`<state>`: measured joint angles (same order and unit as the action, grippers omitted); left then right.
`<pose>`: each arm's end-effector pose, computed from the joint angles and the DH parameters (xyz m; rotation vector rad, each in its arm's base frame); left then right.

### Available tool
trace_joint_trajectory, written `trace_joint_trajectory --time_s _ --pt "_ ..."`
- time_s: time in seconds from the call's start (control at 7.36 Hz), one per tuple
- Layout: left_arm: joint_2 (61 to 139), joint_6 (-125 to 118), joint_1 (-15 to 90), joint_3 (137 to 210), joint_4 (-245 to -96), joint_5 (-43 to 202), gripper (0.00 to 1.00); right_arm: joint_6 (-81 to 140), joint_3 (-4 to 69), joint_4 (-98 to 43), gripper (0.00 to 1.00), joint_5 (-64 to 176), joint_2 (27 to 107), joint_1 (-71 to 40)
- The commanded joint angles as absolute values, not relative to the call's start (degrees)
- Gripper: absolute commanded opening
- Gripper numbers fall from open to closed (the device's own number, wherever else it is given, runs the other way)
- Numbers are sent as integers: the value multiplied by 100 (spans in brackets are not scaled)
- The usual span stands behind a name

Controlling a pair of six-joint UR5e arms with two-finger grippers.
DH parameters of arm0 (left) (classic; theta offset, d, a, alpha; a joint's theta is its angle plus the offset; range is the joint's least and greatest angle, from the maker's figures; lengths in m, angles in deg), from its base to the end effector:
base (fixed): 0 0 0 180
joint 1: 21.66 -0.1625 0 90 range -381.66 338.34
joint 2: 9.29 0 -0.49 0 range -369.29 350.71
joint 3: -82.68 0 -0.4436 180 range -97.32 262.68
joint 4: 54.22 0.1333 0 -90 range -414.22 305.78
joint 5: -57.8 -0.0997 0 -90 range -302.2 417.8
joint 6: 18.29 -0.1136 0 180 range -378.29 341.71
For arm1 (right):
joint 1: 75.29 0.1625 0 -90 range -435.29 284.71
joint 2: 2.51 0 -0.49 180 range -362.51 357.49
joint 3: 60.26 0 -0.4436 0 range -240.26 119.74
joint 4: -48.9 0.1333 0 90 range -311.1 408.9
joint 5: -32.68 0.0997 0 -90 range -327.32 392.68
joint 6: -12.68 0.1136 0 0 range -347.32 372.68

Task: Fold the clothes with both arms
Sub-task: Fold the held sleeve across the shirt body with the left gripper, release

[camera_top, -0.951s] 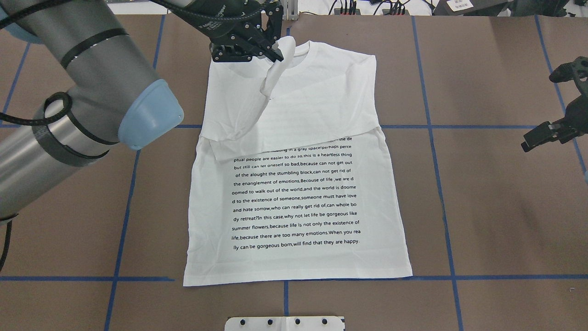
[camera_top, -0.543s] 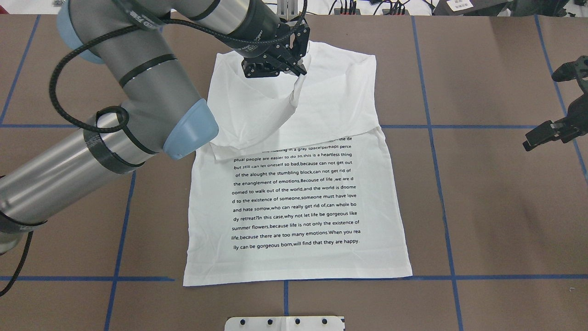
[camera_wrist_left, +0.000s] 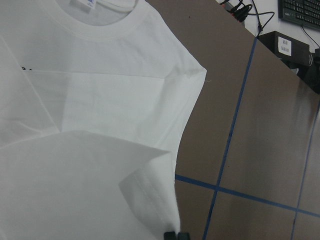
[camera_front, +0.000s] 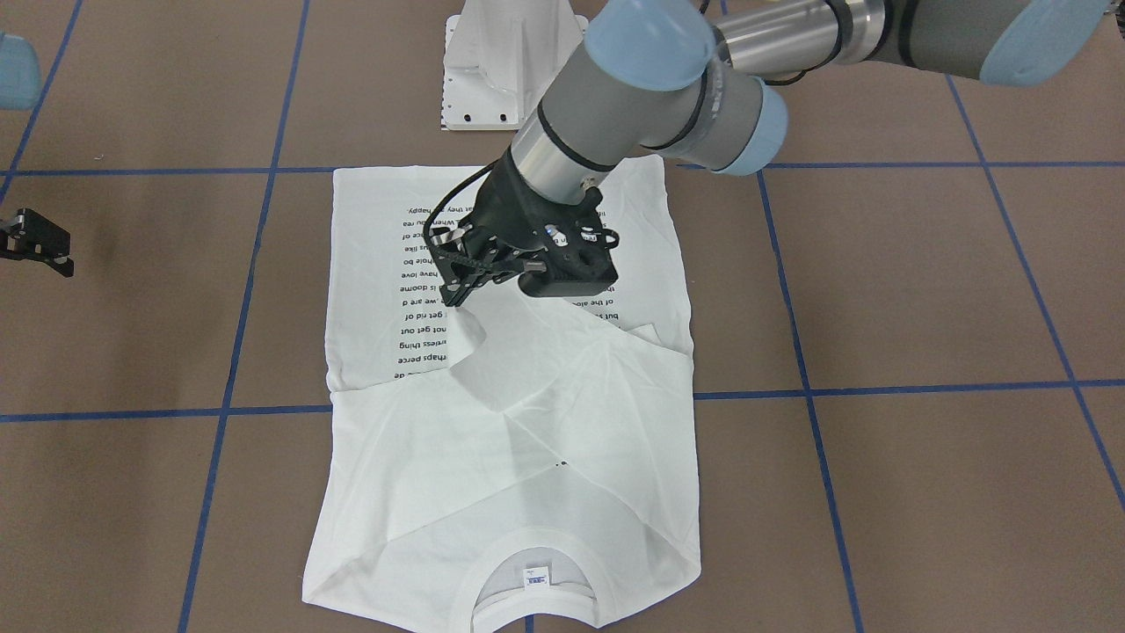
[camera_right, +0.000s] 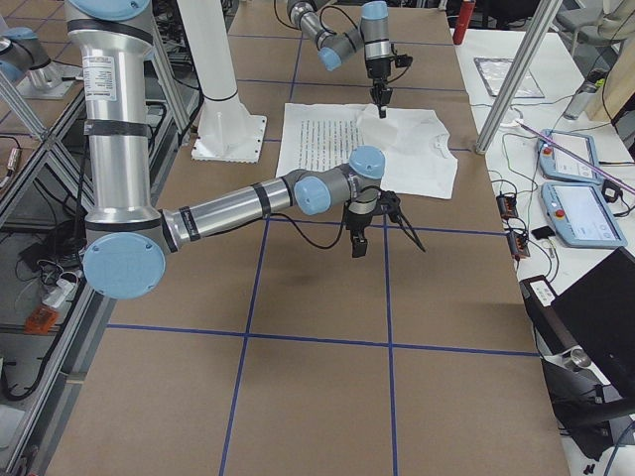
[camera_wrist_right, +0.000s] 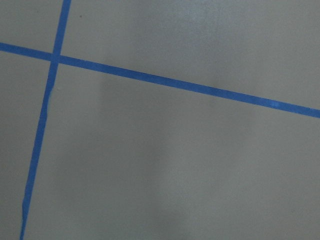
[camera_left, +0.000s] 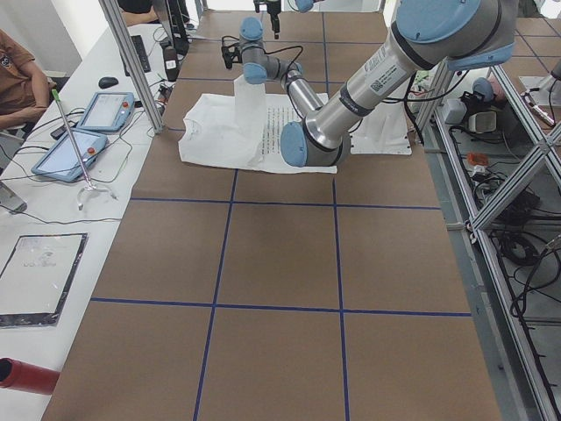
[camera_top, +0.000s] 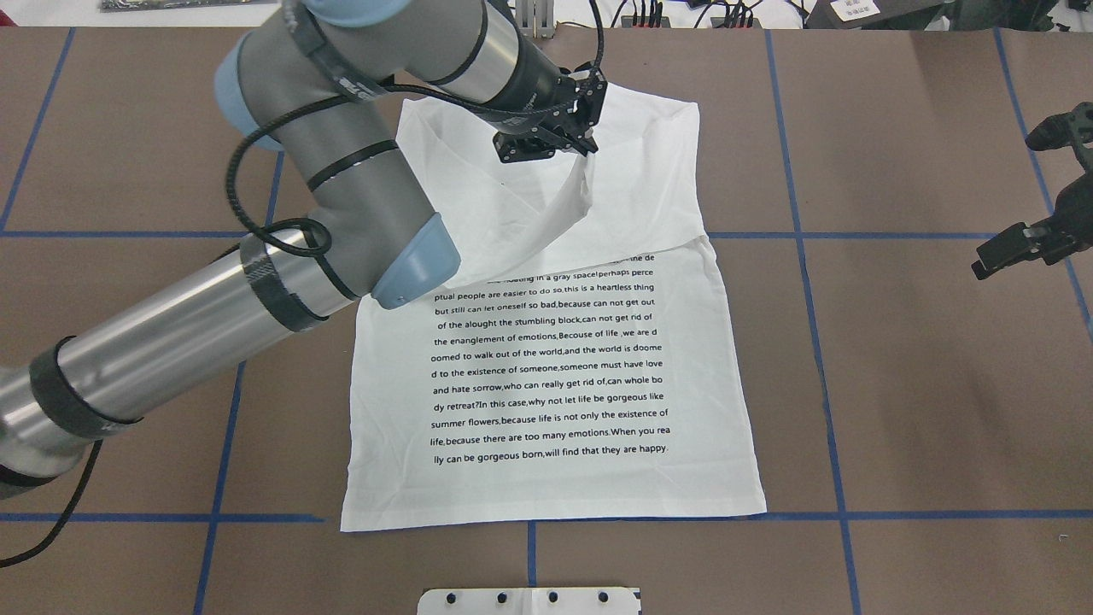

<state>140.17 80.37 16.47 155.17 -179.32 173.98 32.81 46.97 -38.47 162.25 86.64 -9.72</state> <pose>0.6359 -0.6049 0.0406 -0.0372 1.3779 -0.3775 -0.1733 -0.5289 0.5614 0.0621 -0.7643 -0.1961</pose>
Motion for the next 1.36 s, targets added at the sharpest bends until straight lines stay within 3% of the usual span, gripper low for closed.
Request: trace_joint_trajectory --time_s 0.0,1.22 --pt "14091 8033 1194 15299 -18061 17015 0 3281 4687 -3872 100 16258 8643 -972" --pt "13792 7778 752 15167 -18404 16942 0 3342 4687 -3855 100 16433 8416 -990"
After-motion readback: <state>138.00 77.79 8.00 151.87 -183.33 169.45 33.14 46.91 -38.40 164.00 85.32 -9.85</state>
